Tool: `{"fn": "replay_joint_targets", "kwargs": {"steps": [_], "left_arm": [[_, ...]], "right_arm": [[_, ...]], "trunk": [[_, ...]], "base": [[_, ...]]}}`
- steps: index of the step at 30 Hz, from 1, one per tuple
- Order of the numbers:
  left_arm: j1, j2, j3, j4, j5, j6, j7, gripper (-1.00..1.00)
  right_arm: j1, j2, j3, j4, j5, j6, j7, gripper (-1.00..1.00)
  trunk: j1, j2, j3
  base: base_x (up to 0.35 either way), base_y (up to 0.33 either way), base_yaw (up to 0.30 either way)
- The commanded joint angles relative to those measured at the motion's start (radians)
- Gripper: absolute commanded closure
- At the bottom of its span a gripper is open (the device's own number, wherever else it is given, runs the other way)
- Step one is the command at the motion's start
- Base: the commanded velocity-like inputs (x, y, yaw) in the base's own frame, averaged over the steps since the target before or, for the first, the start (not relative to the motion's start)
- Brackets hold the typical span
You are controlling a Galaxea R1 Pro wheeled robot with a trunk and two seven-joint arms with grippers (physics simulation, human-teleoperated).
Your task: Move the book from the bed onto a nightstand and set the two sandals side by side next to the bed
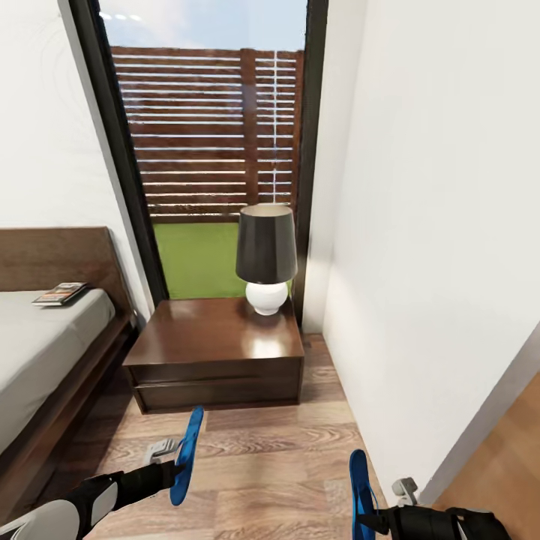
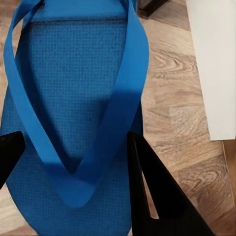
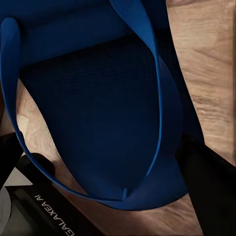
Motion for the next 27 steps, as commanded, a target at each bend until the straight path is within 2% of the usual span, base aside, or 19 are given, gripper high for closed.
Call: {"fn": "replay_joint_targets", "kwargs": {"steps": [1, 5, 13, 20, 27], "left_arm": [[0.0, 0.0, 0.011, -0.002, -0.008, 0.008, -0.005, 1.0], [0.0, 0.0, 0.011, -0.002, -0.008, 0.008, -0.005, 1.0], [0.0, 0.0, 0.01, -0.002, -0.008, 0.008, -0.005, 1.0], [0.0, -0.003, 0.01, -0.001, -0.008, 0.008, -0.005, 1.0], [0.0, -0.003, 0.01, -0.001, -0.008, 0.008, -0.005, 1.0]], "right_arm": [[-0.001, 0.001, -0.009, -0.001, 0.005, 0.011, 0.007, 1.0], [-0.001, 0.0, -0.01, -0.001, 0.005, 0.011, 0.007, 1.0], [-0.001, 0.0, -0.01, -0.001, 0.005, 0.011, 0.007, 1.0], [-0.001, 0.0, -0.01, -0.001, 0.005, 0.011, 0.007, 1.0], [-0.001, 0.001, -0.01, -0.001, 0.005, 0.011, 0.007, 1.0]], "trunk": [[0.0, 0.0, -0.001], [0.0, 0.0, -0.001], [0.0, 0.0, -0.001], [0.0, 0.0, -0.001], [0.0, 0.0, -0.001]], "base": [[0.319, 0.0, 0.051], [0.214, 0.0, 0.154], [0.031, -0.003, 0.271], [0.001, -0.198, 0.291], [0.0, -0.044, 0.292]]}}
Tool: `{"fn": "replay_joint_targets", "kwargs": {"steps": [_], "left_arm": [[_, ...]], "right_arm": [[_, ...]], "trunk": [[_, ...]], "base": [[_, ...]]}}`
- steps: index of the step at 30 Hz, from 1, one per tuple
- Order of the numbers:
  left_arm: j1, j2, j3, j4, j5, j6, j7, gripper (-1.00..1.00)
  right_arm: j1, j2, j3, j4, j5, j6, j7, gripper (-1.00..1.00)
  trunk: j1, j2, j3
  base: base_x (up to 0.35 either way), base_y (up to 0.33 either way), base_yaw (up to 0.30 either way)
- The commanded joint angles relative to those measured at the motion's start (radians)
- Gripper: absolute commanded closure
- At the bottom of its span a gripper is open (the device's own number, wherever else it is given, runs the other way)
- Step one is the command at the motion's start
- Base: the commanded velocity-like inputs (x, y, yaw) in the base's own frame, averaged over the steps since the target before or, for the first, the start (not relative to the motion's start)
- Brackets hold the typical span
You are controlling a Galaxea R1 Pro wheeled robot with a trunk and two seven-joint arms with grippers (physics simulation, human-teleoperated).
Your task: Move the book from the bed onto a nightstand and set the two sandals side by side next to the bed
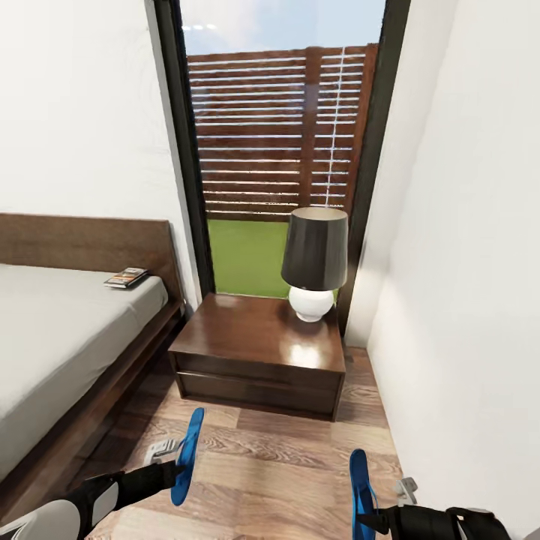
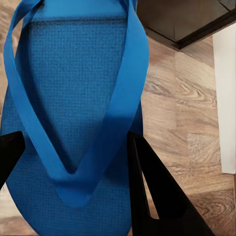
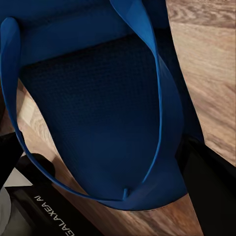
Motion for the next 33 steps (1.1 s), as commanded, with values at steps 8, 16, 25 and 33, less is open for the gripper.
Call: {"fn": "replay_joint_targets", "kwargs": {"steps": [8, 16, 25, 33], "left_arm": [[0.0, 0.0, 0.009, -0.002, -0.009, 0.008, -0.004, 1.0], [0.0, 0.0, 0.009, -0.001, -0.009, 0.008, -0.004, 1.0], [0.0, 0.0, 0.009, -0.001, -0.009, 0.008, -0.004, 1.0], [0.0, -0.001, 0.009, -0.001, -0.009, 0.008, -0.004, 1.0]], "right_arm": [[-0.001, 0.001, -0.008, -0.001, 0.006, 0.011, 0.007, 1.0], [0.0, 0.001, -0.008, -0.001, 0.006, 0.011, 0.007, 1.0], [-0.001, 0.0, -0.008, -0.001, 0.006, 0.011, 0.007, 1.0], [0.0, 0.0, -0.008, -0.001, 0.006, 0.011, 0.007, 1.0]], "trunk": [[0.0, 0.0, -0.001], [0.0, 0.0, -0.001], [0.0, 0.0, -0.001], [0.0, 0.0, -0.001]], "base": [[0.0, -0.001, 0.292], [0.0, 0.0, 0.292], [0.0, 0.0, 0.292], [0.0, 0.0, 0.292]]}}
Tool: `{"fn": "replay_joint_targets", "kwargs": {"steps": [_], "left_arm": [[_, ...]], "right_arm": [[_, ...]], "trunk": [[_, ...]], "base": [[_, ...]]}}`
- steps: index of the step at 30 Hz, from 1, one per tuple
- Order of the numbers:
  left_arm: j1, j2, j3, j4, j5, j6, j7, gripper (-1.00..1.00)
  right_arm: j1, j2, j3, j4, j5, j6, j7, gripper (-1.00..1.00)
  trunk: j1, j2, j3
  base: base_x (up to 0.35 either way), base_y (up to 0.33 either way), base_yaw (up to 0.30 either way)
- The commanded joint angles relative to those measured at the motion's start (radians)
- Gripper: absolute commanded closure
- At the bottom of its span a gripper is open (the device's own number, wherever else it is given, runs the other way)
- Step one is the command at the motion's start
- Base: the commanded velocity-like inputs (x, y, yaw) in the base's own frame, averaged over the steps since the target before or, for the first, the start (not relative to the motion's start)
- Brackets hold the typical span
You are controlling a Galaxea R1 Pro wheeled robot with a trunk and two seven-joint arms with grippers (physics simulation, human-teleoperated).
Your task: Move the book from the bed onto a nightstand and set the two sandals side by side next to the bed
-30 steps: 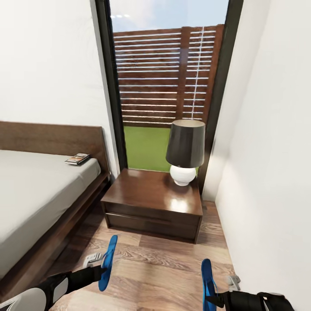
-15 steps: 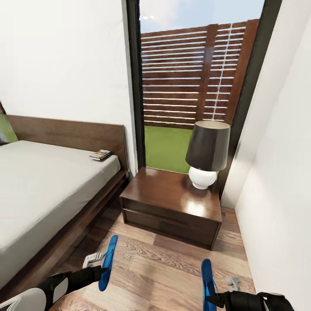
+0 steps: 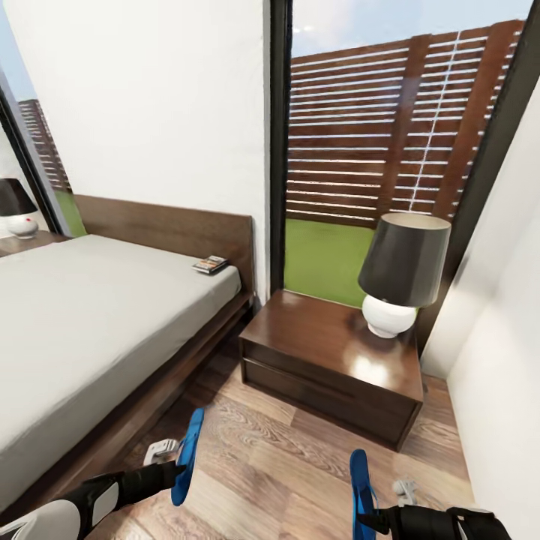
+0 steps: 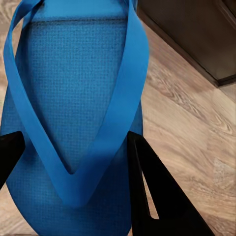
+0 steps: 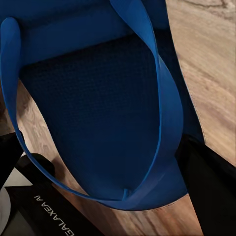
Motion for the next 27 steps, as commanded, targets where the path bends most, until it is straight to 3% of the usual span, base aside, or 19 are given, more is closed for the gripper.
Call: {"fn": "replay_joint_targets", "kwargs": {"steps": [1, 10, 27], "left_arm": [[0.0, 0.0, 0.011, -0.002, -0.008, 0.008, -0.004, 1.0], [0.005, -0.018, 0.011, -0.003, -0.008, 0.008, -0.004, 1.0], [0.006, -0.019, 0.011, -0.003, -0.008, 0.008, -0.004, 1.0]], "right_arm": [[-0.001, 0.001, -0.008, -0.001, 0.006, 0.011, 0.007, 1.0], [-0.001, 0.001, -0.008, -0.001, 0.006, 0.011, 0.007, 1.0], [-0.001, 0.001, -0.008, -0.001, 0.006, 0.011, 0.007, 1.0]], "trunk": [[0.0, 0.0, -0.001], [0.0, 0.0, -0.001], [0.0, 0.0, -0.001]], "base": [[0.0, 0.0, 0.292], [0.0, -0.114, 0.292], [0.0, -0.007, 0.292]]}}
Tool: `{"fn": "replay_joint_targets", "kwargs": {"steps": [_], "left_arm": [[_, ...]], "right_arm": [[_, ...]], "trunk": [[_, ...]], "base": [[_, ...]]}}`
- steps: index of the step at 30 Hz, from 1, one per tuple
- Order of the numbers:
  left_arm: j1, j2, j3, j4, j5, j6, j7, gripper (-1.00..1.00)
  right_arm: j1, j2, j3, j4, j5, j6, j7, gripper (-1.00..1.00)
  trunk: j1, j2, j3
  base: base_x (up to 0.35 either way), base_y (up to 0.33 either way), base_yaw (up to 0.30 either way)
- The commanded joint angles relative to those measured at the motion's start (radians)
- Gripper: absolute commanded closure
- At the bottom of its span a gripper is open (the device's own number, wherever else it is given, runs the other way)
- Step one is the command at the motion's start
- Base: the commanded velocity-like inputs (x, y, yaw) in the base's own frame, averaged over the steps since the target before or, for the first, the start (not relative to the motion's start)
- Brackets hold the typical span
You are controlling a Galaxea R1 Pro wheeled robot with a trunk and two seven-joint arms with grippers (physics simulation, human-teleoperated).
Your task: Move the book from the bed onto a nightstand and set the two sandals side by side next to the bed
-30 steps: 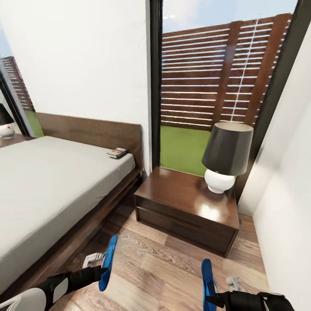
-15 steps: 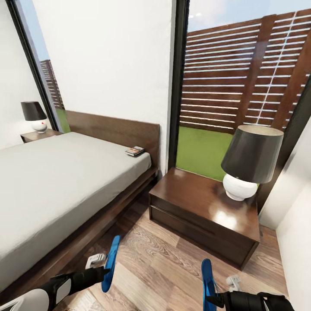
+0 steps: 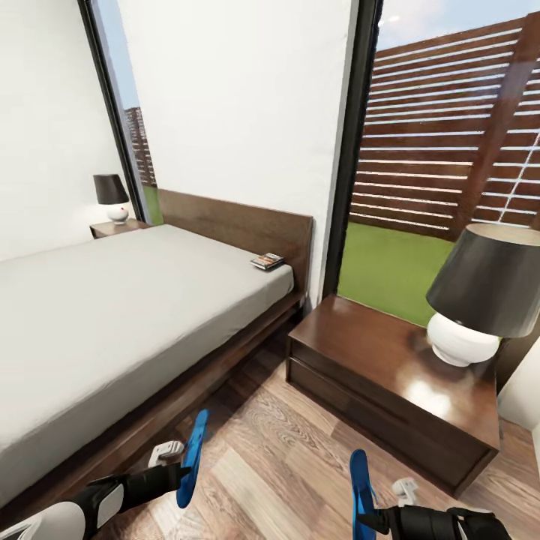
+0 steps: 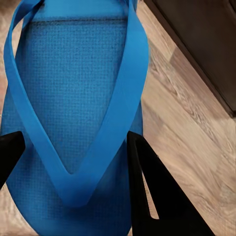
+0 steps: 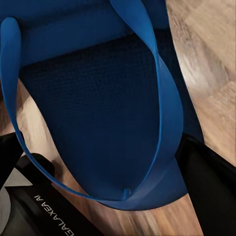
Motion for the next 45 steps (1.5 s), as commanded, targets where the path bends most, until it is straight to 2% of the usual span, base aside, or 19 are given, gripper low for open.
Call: {"fn": "replay_joint_targets", "kwargs": {"steps": [1, 24, 26, 27, 29, 35, 45], "left_arm": [[0.0, 0.0, 0.01, -0.002, -0.009, 0.008, -0.004, 1.0], [0.002, -0.004, 0.009, 0.0, -0.009, 0.008, -0.004, 1.0], [0.019, -0.004, 0.01, -0.001, -0.009, 0.004, -0.004, 1.0], [0.057, 0.001, 0.01, -0.001, -0.009, -0.017, -0.004, 1.0], [0.087, 0.006, 0.01, -0.002, -0.009, -0.049, -0.004, 1.0], [0.152, 0.012, 0.01, -0.001, -0.009, -0.094, -0.004, 1.0], [0.169, 0.01, 0.01, 0.0, -0.008, -0.096, -0.006, 1.0]], "right_arm": [[-0.001, 0.001, -0.008, -0.001, 0.006, 0.011, 0.007, 1.0], [-0.001, 0.001, -0.008, -0.001, 0.006, 0.012, 0.007, 1.0], [-0.001, 0.001, -0.008, 0.0, 0.006, 0.011, 0.007, 1.0], [-0.001, 0.001, -0.008, 0.001, 0.006, 0.011, 0.006, 1.0], [-0.001, 0.001, -0.008, 0.008, 0.006, 0.011, 0.006, 1.0], [-0.001, 0.0, -0.009, 0.056, 0.006, 0.011, 0.006, 1.0], [-0.001, 0.0, -0.008, 0.06, 0.006, 0.011, 0.006, 1.0]], "trunk": [[0.0, 0.0, -0.001], [0.0, 0.0, -0.001], [0.0, 0.0, -0.001], [0.0, 0.0, -0.001], [0.0, 0.0, -0.001], [0.0, 0.0, -0.001], [0.0, 0.0, -0.001]], "base": [[0.0, 0.0, 0.292], [0.0, 0.0, 0.292], [0.0, 0.0, 0.292], [0.0, 0.0, 0.292], [0.0, 0.0, 0.292], [0.0, 0.0, 0.292], [0.0, 0.0, 0.292]]}}
